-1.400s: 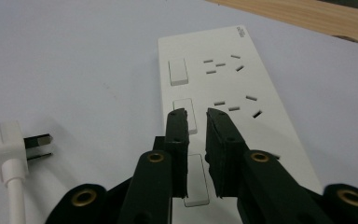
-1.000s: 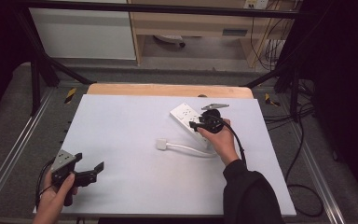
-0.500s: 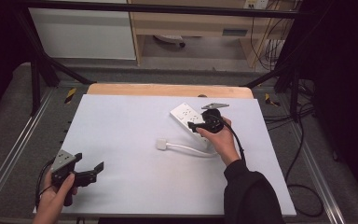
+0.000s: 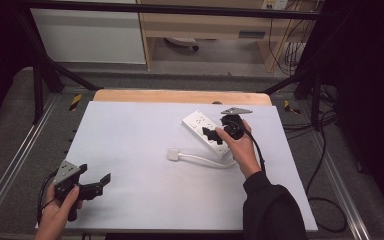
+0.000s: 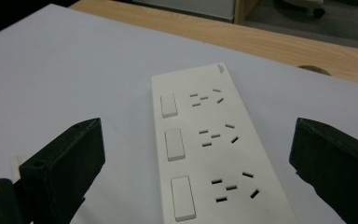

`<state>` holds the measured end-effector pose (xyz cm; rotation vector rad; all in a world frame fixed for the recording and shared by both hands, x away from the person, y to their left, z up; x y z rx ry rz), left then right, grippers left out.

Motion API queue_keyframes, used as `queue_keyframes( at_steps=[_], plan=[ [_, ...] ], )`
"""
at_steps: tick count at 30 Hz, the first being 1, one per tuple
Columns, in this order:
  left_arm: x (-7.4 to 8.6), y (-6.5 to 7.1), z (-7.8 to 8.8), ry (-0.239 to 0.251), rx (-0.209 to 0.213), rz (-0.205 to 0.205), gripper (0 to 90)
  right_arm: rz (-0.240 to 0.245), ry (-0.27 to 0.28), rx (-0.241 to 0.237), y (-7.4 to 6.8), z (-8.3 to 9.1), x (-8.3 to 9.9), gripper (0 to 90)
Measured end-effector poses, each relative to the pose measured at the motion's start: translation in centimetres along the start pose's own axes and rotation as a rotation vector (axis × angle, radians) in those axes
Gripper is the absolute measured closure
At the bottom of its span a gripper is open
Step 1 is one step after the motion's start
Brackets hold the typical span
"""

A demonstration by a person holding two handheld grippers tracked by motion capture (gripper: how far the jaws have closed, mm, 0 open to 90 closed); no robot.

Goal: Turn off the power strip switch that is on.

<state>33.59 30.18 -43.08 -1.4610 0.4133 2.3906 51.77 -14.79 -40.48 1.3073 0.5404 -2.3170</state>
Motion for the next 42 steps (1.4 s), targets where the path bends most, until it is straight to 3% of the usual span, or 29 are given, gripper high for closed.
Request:
queue_keyframes(
  at_steps=[8,14,22,28,42],
  plan=[
    [0.0,0.1,0.0,0.0,0.001,-0.001,6.3,-0.012,0.069,0.008,1.2,3.0,-1.1,4.1],
    [0.0,0.1,0.0,0.0,0.0,-0.001,6.3,-0.033,0.1,0.018,2.2,5.3,-1.1,3.7],
    [0.0,0.1,0.1,0.0,-0.002,-0.002,6.3,-0.024,0.142,0.031,3.1,8.5,-1.0,3.4],
    [0.0,0.1,0.1,-0.001,-0.001,-0.003,6.3,-0.031,0.17,0.054,3.9,10.7,-0.3,3.5],
    [0.1,0.1,0.1,-0.003,-0.003,-0.001,6.2,-0.041,0.169,0.104,5.2,13.9,3.0,2.5]
  ],
)
Point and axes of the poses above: each handheld gripper's, and its own axes: z roughly backward along the jaws, x roughly out of its underside, y roughly to its right, the point moved 2 cm from there along -z, roughly forward along the jaws, and after that the axes turned 3 degrees about y, right-handed, at the moved point
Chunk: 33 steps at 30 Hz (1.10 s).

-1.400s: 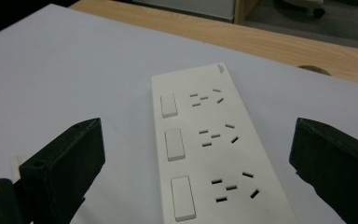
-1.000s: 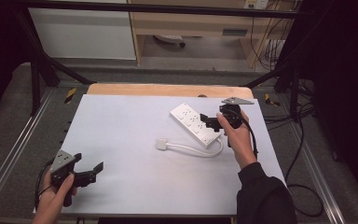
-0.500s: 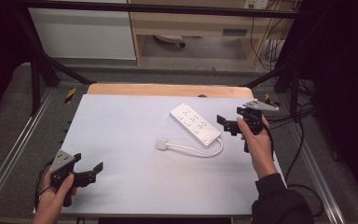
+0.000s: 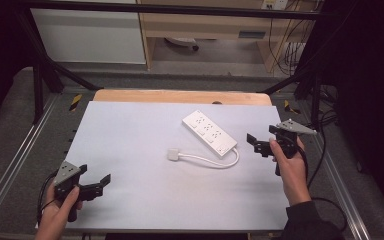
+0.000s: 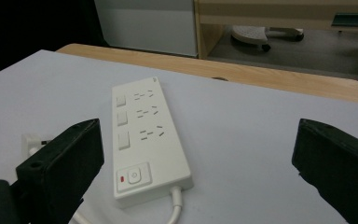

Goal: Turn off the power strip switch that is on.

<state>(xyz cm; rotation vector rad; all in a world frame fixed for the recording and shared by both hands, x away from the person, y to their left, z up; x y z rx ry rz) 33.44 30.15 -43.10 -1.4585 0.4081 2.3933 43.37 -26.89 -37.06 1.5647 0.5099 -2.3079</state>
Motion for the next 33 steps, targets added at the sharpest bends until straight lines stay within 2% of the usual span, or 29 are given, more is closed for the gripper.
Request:
queue_keyframes(
  at_steps=[16,27,33],
  plan=[
    [0.0,-0.1,0.1,0.002,-0.006,0.0,6.2,-0.004,0.012,0.028,0.3,2.7,3.0,1.9],
    [0.0,-0.1,0.1,0.004,-0.003,0.001,6.2,0.004,-0.003,0.03,0.1,3.2,4.9,2.0],
    [-0.1,0.0,0.1,0.008,-0.002,0.001,6.2,-0.008,-0.007,0.032,0.1,3.3,5.7,2.1]
  ],
)
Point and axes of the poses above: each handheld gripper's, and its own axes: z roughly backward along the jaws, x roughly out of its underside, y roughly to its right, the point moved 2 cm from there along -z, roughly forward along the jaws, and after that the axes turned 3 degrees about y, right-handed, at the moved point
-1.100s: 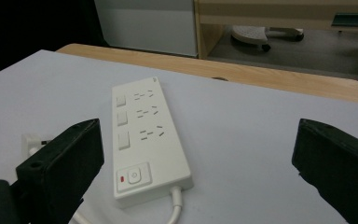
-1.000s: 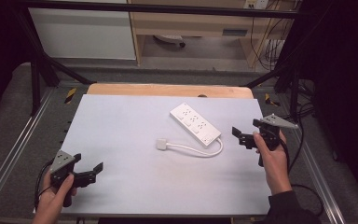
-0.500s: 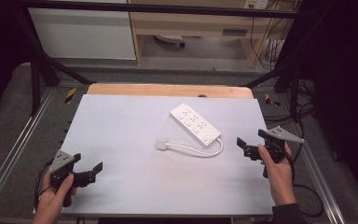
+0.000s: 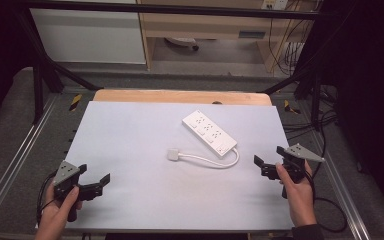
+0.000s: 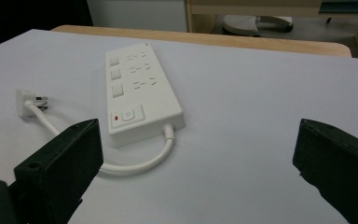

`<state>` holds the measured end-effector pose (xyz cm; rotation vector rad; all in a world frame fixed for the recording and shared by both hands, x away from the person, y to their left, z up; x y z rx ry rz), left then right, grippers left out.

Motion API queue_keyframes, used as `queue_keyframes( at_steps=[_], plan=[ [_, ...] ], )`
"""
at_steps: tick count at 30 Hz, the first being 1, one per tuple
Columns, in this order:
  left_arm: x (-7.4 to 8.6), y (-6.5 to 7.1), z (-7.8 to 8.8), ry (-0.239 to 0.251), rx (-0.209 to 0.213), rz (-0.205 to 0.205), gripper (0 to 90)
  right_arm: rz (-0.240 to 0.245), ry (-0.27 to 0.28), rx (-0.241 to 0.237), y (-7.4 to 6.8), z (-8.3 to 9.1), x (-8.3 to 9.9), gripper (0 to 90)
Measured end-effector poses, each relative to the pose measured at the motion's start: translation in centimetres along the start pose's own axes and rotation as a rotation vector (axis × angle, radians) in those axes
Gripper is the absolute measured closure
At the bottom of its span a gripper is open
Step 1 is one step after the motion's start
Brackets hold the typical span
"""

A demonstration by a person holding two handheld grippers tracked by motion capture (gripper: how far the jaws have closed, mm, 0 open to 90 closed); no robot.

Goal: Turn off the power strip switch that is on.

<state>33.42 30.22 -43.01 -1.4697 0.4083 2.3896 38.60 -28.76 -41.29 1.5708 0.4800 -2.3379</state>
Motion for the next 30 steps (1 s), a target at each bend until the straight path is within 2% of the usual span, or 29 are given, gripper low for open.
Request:
queue_keyframes(
  at_steps=[13,18,30],
  plan=[
    [0.0,0.1,0.0,0.0,0.014,-0.002,6.2,0.0,0.011,0.0,-0.4,-0.6,1.9,2.2],
    [0.0,0.2,0.0,0.001,0.018,-0.005,6.2,-0.021,-0.009,-0.003,-0.7,-1.0,2.6,2.1],
    [-0.1,0.3,-0.1,0.003,0.021,-0.011,6.2,0.004,-0.113,-0.068,-2.8,-3.6,3.9,2.6]
  ],
)
Point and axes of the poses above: each handheld gripper's, and its own axes: z roughly backward along the jaws, x roughly out of its underside, y roughly to its right, the point moved 2 cm from there along -z, roughly forward along the jaws, and after that the axes turned 3 degrees about y, right-handed, at the moved point
